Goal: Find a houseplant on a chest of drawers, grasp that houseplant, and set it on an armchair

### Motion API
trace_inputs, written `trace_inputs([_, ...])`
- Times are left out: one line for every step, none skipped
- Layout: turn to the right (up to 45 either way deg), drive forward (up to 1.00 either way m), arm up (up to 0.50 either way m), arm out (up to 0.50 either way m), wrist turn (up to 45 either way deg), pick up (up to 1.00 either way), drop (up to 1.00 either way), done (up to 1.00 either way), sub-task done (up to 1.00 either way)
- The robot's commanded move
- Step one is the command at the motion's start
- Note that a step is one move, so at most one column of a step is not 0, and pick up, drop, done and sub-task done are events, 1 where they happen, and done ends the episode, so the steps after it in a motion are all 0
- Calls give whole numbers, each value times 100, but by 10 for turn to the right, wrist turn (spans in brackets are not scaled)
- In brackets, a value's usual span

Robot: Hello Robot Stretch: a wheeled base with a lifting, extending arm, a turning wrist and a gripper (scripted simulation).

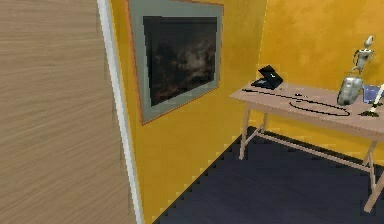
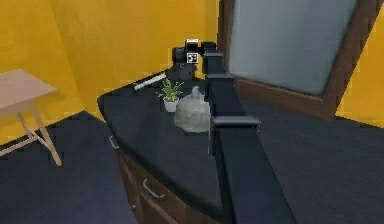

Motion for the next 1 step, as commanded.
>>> trace_inputs([0,0,0,0,300,0,0,0,0])
